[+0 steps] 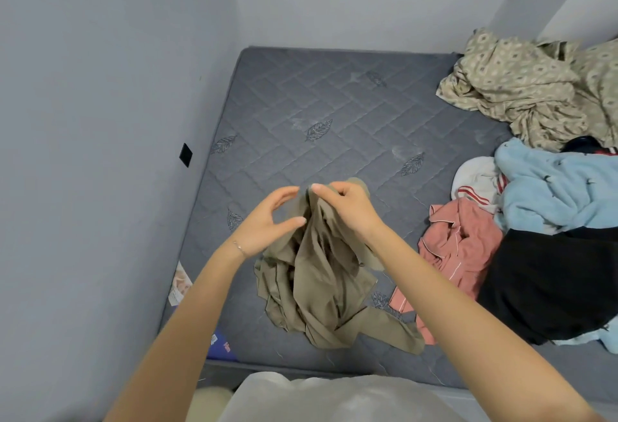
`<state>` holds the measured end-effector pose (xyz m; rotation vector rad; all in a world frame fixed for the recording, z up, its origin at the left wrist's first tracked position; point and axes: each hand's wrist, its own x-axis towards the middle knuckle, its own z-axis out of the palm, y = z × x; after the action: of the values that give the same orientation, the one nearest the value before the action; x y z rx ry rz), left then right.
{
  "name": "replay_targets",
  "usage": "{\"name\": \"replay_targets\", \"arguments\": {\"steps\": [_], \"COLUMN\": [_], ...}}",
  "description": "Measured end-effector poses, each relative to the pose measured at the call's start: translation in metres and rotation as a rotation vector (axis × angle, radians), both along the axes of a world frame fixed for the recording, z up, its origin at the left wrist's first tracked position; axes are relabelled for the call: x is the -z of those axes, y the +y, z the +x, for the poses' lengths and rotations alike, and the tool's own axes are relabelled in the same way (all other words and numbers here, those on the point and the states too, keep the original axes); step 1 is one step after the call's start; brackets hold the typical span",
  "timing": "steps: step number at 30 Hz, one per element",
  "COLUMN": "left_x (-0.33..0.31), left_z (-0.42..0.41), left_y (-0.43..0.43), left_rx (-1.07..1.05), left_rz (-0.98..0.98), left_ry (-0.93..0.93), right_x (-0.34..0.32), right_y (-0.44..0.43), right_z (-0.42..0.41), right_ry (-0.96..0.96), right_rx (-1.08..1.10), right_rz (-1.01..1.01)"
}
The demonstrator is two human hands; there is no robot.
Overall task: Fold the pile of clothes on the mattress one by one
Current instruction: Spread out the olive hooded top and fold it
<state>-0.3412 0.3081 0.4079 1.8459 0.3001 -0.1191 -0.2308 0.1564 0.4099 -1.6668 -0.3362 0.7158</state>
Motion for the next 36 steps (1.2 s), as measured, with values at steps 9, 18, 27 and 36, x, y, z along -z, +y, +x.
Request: {"name": "replay_targets", "arguments": {"steps": [9,18,27,36], "left_x": [0.003,-0.004,-0.015,-0.016], "left_z": [0.032,0.026,0.031,0.027], "left_y": [-0.027,-0.017,0.005,0.015], "left_rx": [-0.142,-0.264,-0.383,-0.327], "left_rz": [0.213,-0.013,-0.089,-0.218], "left_ry": [-0.104,-0.149,-0.176,-0.149], "right_x": [-0.014,0.026,0.048,0.029], "right_y": [0.001,-0.019,-0.021,-0.005], "right_z": [0.004,0.025,0.030,0.026], "right_ry": [0.043,0.100,0.148,0.177], "right_rx": [-0.019,-0.011,-0.128,-0.327], "right_rz": [0.108,-0.114,-0.169,-0.155]}}
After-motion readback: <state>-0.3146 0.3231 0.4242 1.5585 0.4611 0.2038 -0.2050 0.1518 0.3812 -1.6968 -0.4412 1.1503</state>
